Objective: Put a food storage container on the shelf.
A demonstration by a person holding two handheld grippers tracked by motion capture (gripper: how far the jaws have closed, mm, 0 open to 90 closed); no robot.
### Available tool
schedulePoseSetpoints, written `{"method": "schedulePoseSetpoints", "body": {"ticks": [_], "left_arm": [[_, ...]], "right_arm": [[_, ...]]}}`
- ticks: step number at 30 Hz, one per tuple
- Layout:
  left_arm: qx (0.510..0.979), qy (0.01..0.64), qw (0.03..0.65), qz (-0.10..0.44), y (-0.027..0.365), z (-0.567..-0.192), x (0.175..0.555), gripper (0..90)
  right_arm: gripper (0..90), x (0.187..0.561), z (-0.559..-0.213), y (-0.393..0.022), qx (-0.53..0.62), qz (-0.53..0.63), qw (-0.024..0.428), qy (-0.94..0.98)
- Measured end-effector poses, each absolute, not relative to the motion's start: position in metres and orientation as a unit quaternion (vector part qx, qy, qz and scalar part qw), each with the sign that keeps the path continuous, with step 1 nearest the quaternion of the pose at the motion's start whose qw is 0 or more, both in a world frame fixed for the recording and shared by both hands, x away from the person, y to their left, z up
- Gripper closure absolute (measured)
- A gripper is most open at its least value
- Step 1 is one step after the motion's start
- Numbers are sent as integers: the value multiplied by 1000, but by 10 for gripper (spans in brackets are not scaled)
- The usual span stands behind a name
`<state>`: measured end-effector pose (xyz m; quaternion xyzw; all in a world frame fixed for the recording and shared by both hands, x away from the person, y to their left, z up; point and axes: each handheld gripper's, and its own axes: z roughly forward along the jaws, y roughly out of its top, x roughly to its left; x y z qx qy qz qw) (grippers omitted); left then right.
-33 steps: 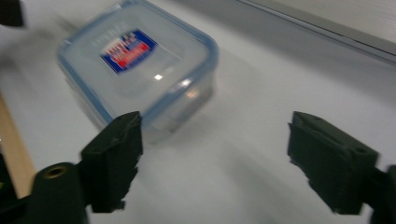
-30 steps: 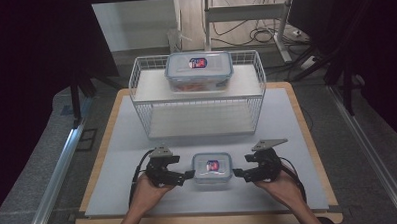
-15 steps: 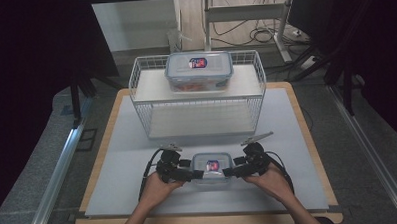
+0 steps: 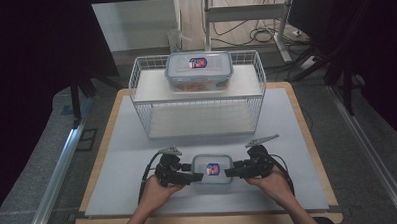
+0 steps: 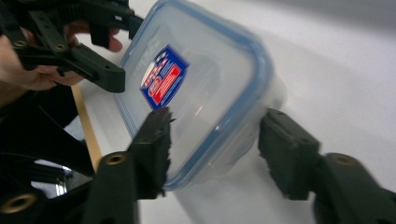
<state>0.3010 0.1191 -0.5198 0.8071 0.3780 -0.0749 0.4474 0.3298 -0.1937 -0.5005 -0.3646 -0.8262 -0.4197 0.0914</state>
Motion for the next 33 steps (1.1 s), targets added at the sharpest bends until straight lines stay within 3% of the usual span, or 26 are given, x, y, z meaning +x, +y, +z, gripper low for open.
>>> {"method": "schedulePoseSetpoints", "body": {"ticks": [15,33], "left_arm": [[774,382,491,-121,137,-526,296,558],[746,388,526,-124,142,-516,296,573]], "right_arm": [[544,316,-505,-200,-362,-433,110,-819],[575,315,-502,-209,-381,-485,136,-775]]}}
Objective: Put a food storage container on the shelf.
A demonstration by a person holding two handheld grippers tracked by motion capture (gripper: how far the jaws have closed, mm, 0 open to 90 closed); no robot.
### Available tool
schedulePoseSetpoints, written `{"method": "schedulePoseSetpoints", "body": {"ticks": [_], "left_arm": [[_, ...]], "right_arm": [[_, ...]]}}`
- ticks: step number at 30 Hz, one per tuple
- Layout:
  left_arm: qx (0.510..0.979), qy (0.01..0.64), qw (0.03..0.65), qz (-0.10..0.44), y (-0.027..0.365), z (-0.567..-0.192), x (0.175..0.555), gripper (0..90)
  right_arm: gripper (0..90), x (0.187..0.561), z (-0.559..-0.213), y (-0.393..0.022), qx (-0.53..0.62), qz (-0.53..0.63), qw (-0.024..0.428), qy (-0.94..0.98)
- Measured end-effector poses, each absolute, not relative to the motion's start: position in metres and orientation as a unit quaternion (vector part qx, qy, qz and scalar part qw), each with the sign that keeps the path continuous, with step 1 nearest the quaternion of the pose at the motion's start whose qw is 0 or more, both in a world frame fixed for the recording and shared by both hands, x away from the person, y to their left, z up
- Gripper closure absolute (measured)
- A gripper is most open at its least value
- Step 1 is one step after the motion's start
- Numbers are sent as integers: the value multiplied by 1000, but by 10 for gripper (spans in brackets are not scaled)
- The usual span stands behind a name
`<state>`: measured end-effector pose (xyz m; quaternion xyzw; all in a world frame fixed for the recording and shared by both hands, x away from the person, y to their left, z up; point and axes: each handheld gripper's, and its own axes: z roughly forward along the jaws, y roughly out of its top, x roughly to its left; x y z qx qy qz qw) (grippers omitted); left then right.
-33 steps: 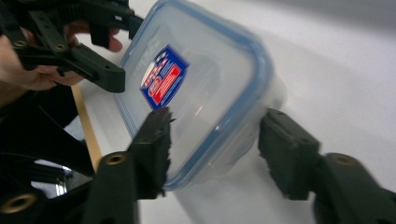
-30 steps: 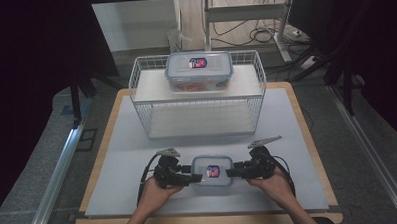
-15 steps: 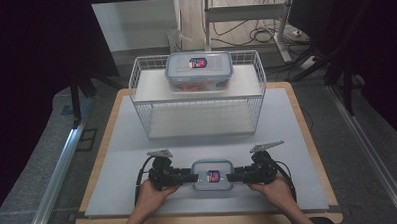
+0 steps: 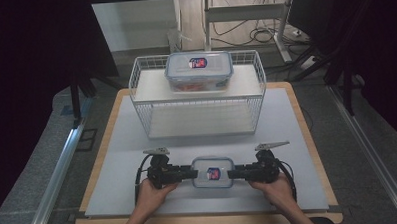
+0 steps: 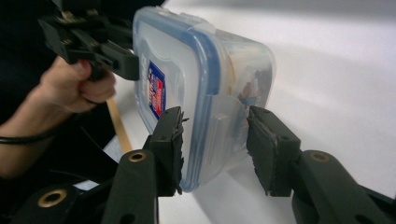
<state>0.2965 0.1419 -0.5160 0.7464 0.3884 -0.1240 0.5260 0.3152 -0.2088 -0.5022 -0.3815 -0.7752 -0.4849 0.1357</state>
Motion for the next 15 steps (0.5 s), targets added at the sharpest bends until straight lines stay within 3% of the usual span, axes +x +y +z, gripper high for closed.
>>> {"method": "schedulePoseSetpoints", "body": {"ticks": [15], "left_arm": [[748,371,542,-92,146,-487,304,573]], "right_arm": [[586,324,-478,-207,-366,-515,119,-766]]}}
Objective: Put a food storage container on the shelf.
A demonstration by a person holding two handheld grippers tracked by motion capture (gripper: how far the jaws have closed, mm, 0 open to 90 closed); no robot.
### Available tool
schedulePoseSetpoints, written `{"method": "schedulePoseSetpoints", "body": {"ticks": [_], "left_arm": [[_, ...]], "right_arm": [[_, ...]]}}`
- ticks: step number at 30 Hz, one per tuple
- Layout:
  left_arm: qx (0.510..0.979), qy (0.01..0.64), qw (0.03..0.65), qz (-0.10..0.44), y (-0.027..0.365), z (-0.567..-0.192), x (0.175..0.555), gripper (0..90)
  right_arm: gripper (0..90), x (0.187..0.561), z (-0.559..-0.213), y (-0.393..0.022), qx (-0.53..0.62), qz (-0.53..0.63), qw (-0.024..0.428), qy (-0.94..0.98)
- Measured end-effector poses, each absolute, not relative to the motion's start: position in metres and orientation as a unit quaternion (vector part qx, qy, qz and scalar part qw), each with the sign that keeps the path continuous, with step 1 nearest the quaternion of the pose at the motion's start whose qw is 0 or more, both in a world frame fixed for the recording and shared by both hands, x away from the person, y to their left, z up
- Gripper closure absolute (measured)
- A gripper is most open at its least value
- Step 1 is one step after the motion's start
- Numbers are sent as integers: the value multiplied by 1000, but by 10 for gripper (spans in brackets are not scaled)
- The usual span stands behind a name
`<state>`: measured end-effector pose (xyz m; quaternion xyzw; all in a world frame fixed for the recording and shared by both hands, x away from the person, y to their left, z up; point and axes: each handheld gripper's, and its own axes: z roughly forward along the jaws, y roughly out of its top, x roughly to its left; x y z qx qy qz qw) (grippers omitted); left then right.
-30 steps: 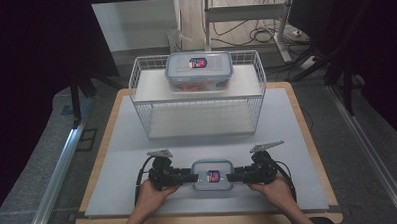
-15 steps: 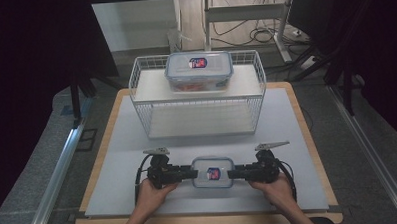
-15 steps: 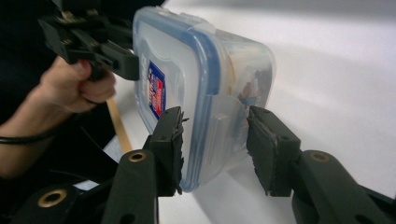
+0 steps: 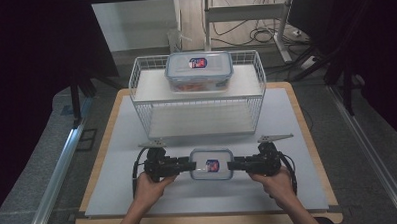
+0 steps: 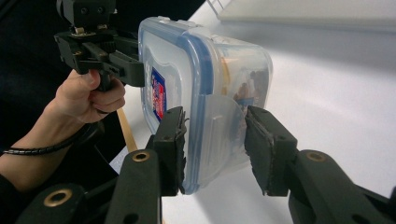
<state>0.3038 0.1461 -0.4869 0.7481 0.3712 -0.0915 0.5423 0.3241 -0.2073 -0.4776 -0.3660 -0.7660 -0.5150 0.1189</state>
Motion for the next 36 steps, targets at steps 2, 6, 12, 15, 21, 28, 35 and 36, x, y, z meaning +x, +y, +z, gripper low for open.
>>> {"method": "schedulePoseSetpoints", "body": {"ticks": [2,6,12,15,21,28,35,36], "left_arm": [[748,368,545,-88,147,-481,305,573],[748,362,551,-77,151,-465,310,573],[748,356,557,-61,155,-439,315,573],[749,354,558,-52,157,-427,318,574],[745,352,565,-44,160,-407,328,573],[744,348,569,-35,161,-387,336,573],[743,344,574,-22,162,-360,343,573],[743,343,575,-20,162,-355,345,573]], "right_arm": [[586,325,-471,-207,-364,-516,114,-767],[586,329,-455,-203,-360,-522,106,-766],[584,338,-426,-197,-345,-528,89,-771],[583,343,-414,-195,-341,-534,84,-769],[582,354,-392,-191,-337,-540,75,-768],[581,363,-371,-190,-334,-549,66,-763],[581,371,-348,-190,-329,-562,57,-757],[581,372,-344,-190,-328,-564,56,-756]]}}
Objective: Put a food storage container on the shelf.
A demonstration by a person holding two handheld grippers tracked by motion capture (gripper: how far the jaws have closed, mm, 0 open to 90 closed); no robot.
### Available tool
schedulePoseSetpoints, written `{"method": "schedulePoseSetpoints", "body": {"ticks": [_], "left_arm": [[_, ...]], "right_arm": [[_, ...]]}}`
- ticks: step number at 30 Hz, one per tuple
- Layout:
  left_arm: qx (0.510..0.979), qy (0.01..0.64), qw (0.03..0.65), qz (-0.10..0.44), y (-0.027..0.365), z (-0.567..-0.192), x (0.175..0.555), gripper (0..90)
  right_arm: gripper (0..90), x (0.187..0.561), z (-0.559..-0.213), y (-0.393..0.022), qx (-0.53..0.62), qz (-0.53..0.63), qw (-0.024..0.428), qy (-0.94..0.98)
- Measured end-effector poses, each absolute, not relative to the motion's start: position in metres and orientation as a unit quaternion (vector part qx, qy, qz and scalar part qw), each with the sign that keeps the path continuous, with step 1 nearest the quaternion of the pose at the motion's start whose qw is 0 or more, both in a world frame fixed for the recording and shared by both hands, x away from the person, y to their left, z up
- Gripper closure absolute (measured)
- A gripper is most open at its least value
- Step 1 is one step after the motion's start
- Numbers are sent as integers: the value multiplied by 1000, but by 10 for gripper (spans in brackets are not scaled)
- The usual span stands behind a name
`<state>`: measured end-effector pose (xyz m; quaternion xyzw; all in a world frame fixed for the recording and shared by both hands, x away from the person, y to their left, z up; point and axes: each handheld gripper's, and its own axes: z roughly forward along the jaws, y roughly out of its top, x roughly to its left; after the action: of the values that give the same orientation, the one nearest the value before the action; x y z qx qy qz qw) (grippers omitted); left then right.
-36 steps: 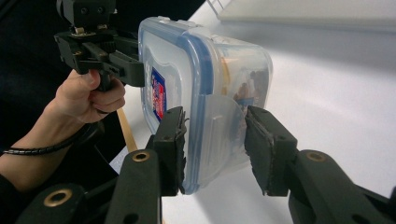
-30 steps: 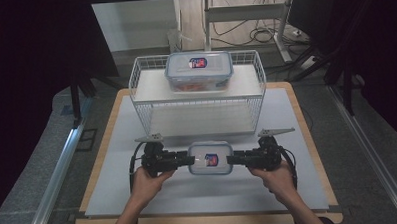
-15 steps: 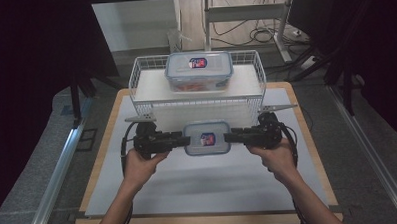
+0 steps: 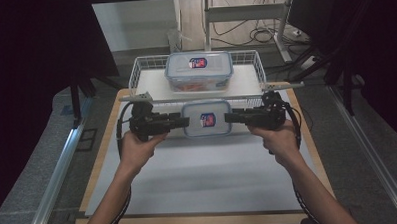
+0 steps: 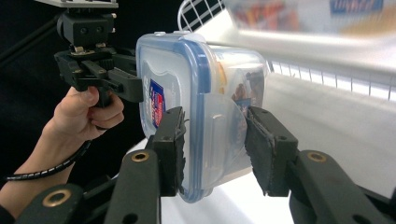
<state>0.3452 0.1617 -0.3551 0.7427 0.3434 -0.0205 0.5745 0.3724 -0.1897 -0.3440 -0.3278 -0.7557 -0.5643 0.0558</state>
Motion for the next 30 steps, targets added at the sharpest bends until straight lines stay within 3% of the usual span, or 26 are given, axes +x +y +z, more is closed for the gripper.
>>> {"method": "schedulePoseSetpoints", "body": {"ticks": [15,30], "left_arm": [[730,356,583,-1,171,-302,383,568],[702,379,603,-22,182,-281,431,569]], "right_arm": [[579,413,-297,-179,-337,-588,54,-734],[577,453,-272,-169,-361,-599,50,-713]]}}
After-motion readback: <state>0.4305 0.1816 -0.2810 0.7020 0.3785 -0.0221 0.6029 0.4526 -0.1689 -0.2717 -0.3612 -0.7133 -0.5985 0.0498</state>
